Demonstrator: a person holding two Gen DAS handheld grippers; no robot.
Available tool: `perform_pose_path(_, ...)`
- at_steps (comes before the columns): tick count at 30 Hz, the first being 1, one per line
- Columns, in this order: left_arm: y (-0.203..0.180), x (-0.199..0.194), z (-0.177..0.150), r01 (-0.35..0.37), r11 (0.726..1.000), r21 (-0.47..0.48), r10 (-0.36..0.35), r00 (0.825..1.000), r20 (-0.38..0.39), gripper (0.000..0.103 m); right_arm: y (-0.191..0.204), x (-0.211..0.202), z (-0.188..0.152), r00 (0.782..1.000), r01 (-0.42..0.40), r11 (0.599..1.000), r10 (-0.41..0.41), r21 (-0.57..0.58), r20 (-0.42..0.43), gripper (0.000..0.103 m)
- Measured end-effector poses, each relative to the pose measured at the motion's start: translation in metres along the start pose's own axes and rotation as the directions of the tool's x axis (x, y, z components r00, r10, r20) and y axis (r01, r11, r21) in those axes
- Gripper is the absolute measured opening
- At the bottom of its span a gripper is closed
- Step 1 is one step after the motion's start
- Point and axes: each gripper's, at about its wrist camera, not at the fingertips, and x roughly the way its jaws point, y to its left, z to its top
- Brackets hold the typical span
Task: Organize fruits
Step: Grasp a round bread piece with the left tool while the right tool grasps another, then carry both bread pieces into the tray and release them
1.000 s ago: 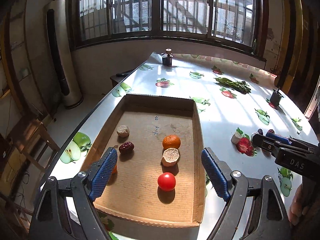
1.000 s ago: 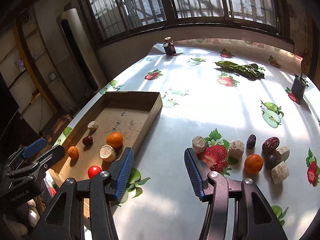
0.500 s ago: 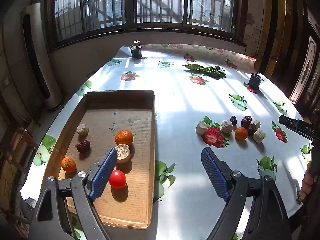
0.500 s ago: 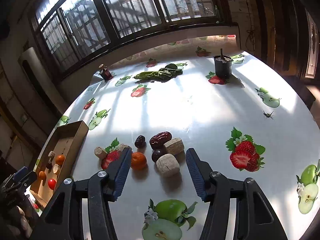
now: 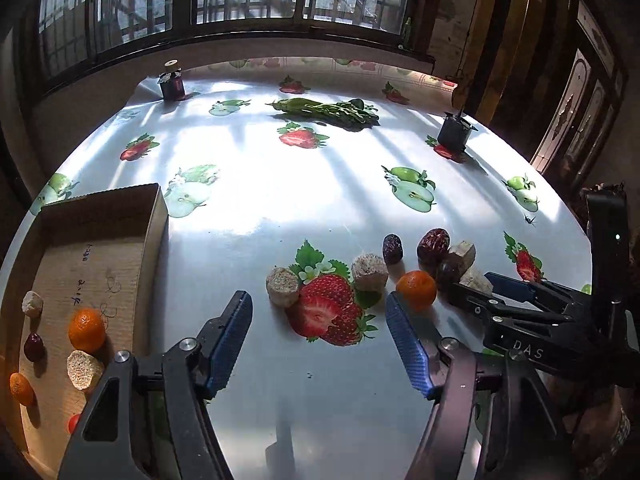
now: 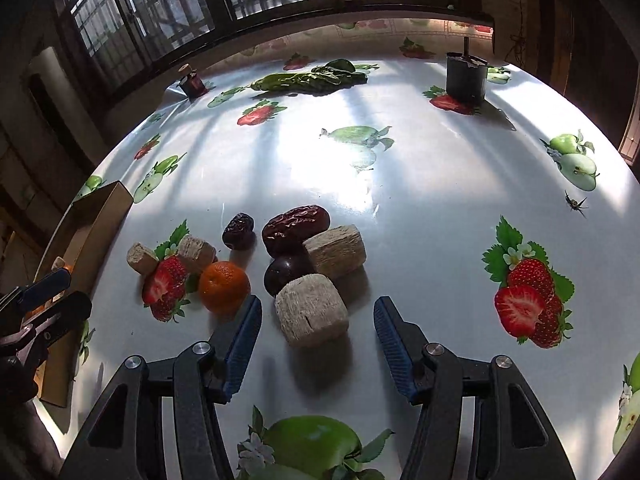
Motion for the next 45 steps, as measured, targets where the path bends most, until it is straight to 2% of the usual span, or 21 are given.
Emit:
perform_pose_path(3, -0.006, 0.026, 0.011, 0.052, 0.999, -0.015, -0.052, 0.998, -0.022, 0.063, -0.001, 0.001, 0.001, 1.000, 0.006, 1.000, -0.006, -0.007, 0.015, 0.062)
perform_pose_path(6, -0.011, 0.050, 0.016, 0.052, 0.999, -0.016, -0.053, 0.997, -0.055, 0.057, -0.004, 0.000, 0.001, 1.000, 0.002, 1.000, -0.002, -0.001, 0.026, 0.058)
perform_pose_path(12, -0.027, 0.056, 0.013, 0.050, 0.996, 0.075, -0.048, 0.999, -0.022, 0.052, 0.001, -0.001, -0.001, 0.999, 0.006, 1.000, -0.006, -0.012, 0.038, 0.051)
perform_pose_path(15, -0.033, 0.061, 0.008, 0.078, 0.992, 0.099, -0.074, 0.997, -0.037, 0.038, 0.006, -0.001, -0.003, 0.999, 0.016, 0.999, -0.014, -0.034, 0.040, 0.049)
perform_pose_path(18, -0.027, 0.063, 0.008, 0.098, 0.992, 0.075, -0.095, 0.995, -0.042, 0.037, 0.010, -0.001, -0.005, 0.999, 0.023, 0.998, -0.021, -0.050, 0.041, 0.044)
perform_pose_path(19, -0.023, 0.064, 0.008, 0.110, 0.992, 0.061, -0.107, 0.993, -0.048, 0.034, 0.011, -0.001, -0.005, 0.999, 0.029, 0.998, -0.026, -0.054, 0.043, 0.044)
perform_pose_path(20, -0.020, 0.067, 0.008, 0.125, 0.991, 0.050, -0.122, 0.991, -0.058, 0.027, 0.011, -0.001, -0.006, 0.999, 0.033, 0.998, -0.030, -0.059, 0.045, 0.043)
perform_pose_path(21, -0.019, 0.068, 0.008, 0.137, 0.989, 0.047, -0.134, 0.989, -0.059, 0.027, 0.012, -0.001, -0.006, 0.998, 0.035, 0.997, -0.032, -0.063, 0.045, 0.043)
perform_pose_path(27, -0.028, 0.063, 0.003, 0.074, 0.992, 0.106, -0.072, 0.997, -0.019, 0.027, 0.013, -0.002, -0.007, 0.998, 0.043, 0.997, -0.039, -0.065, 0.055, 0.041)
perform_pose_path(32, -0.028, 0.055, 0.002, 0.089, 0.992, 0.089, -0.090, 0.996, 0.000, 0.027, 0.011, -0.003, -0.007, 0.997, 0.040, 0.998, -0.037, -0.052, 0.063, 0.041)
perform_pose_path(38, -0.021, 0.022, -0.006, 0.106, 0.992, 0.061, -0.110, 0.992, 0.055, 0.027, 0.003, -0.004, -0.007, 0.998, 0.035, 0.999, -0.035, -0.009, 0.060, 0.041)
perform_pose_path(40, -0.010, 0.002, -0.013, 0.121, 0.992, 0.036, -0.123, 0.990, 0.066, 0.027, 0.001, -0.006, -0.007, 0.998, 0.035, 0.999, -0.036, 0.006, 0.051, 0.040)
perform_pose_path(45, 0.049, -0.050, -0.024, 0.087, 0.994, -0.072, -0.081, 0.993, 0.086, 0.027, 0.018, -0.031, -0.013, 0.998, -0.019, 1.000, 0.018, 0.008, 0.055, 0.041)
